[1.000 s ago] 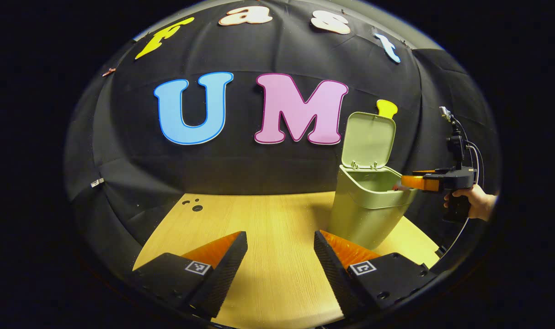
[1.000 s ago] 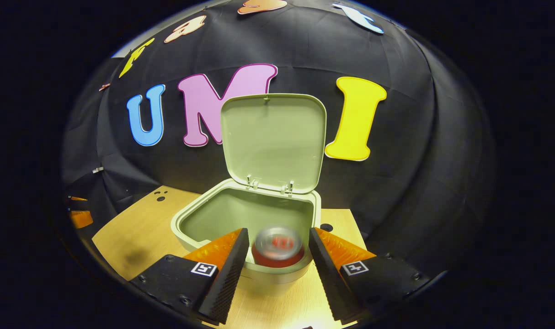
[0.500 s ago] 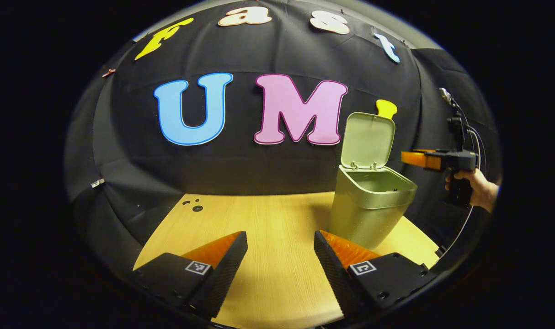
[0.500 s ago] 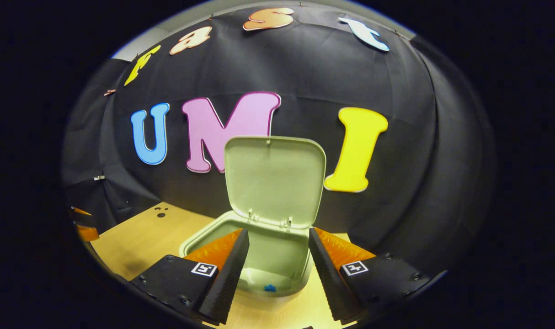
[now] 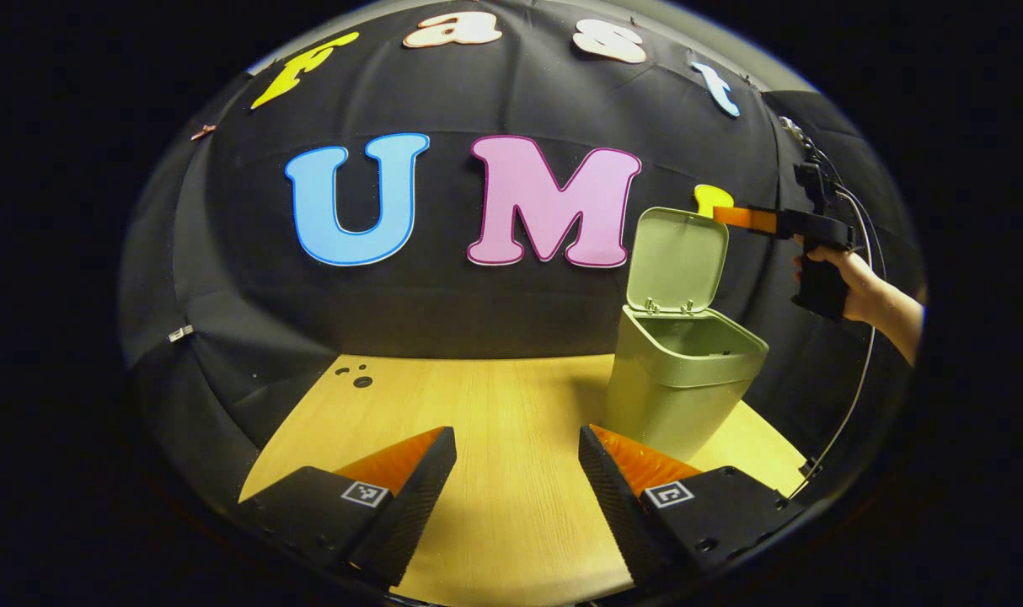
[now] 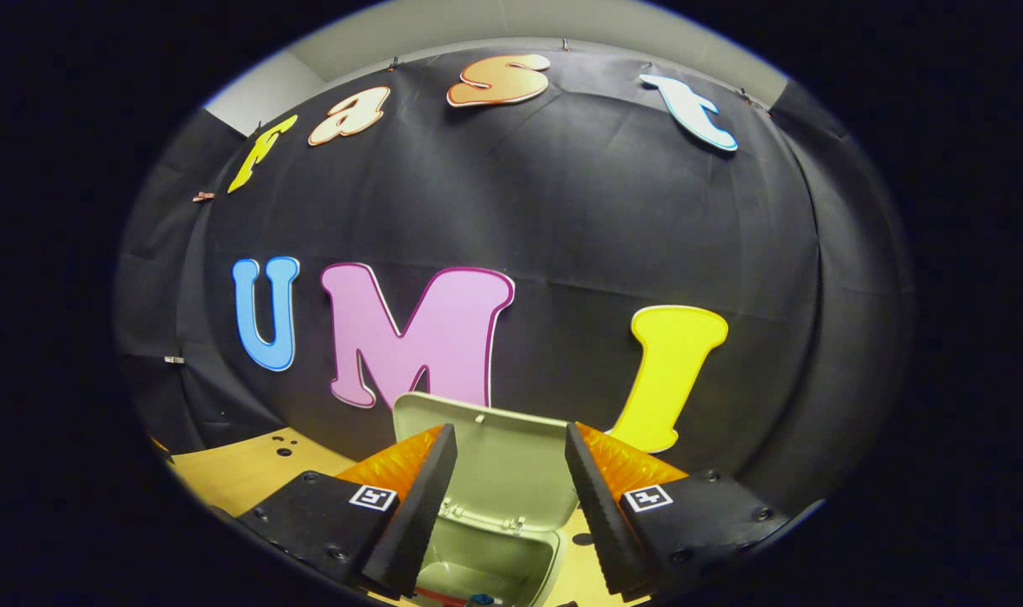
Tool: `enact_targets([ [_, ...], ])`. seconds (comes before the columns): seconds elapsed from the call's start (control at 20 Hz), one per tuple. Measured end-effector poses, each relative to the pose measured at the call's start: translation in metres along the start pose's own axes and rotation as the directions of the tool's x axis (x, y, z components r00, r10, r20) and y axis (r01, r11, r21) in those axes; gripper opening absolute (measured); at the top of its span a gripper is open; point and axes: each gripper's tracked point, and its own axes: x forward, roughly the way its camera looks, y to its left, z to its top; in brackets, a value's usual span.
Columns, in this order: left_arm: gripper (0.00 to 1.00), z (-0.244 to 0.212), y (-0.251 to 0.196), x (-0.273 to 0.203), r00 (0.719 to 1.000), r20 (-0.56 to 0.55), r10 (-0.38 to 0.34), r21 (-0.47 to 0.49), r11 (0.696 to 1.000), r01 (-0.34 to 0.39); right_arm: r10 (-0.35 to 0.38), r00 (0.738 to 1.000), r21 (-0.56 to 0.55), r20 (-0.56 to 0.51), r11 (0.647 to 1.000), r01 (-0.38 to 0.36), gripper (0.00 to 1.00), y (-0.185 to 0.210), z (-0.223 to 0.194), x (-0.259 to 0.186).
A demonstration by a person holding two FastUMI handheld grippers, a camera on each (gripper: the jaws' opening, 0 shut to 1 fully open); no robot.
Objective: Press the lid of the desktop garbage bin to open it, pick up the crumpled paper on the desktop and throw it into the bin, then pick up the pop can on the desktop and drop it into the bin, and finally close the garbage bin lid.
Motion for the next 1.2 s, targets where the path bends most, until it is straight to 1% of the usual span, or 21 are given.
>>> enact_targets([
  [0.15, 0.95, -0.004, -0.005, 0.002, 1.000, -0.005, 0.002, -0.001, 1.000, -0.002, -0.007, 0.999, 0.015, 0.037, 1.000, 0.006, 0.83, -0.002, 0.011, 0.017],
  [0.35, 0.95, -0.004, -0.011, 0.004, 1.000, 0.004, 0.002, -0.021, 1.000, -0.002, -0.018, 0.998, 0.039, 0.058, 0.999, 0.015, 0.83, -0.004, 0.010, 0.036],
  [0.5, 0.95, -0.004, -0.015, 0.009, 1.000, 0.011, 0.001, -0.035, 0.999, -0.001, -0.026, 0.997, 0.010, 0.070, 1.000, 0.026, 0.83, -0.009, 0.006, 0.050],
  [0.6, 0.95, -0.004, -0.018, 0.011, 1.000, 0.014, -0.004, -0.033, 0.999, 0.004, -0.031, 0.996, 0.015, 0.083, 0.999, 0.030, 0.83, -0.011, 0.007, 0.059],
  [0.75, 0.95, -0.005, -0.022, 0.019, 1.000, 0.004, -0.006, -0.037, 0.999, 0.006, -0.051, 0.997, 0.013, 0.058, 0.999, 0.050, 0.83, -0.019, -0.001, 0.072],
  [0.9, 0.95, -0.001, -0.025, 0.026, 1.000, -0.002, 0.000, -0.038, 0.999, 0.000, -0.036, 0.998, 0.046, 0.044, 0.998, 0.034, 0.83, -0.017, -0.005, 0.081],
  [1.0, 0.95, -0.002, -0.026, 0.032, 1.000, -0.013, 0.006, -0.028, 1.000, -0.006, -0.024, 0.999, 0.067, 0.036, 0.998, 0.022, 0.82, -0.015, -0.007, 0.080],
  [1.2, 0.95, -0.007, -0.028, 0.042, 0.999, -0.040, 0.001, -0.034, 0.999, -0.002, 0.031, 0.999, 0.078, 0.028, 0.996, -0.033, 0.82, -0.008, -0.009, 0.063],
])
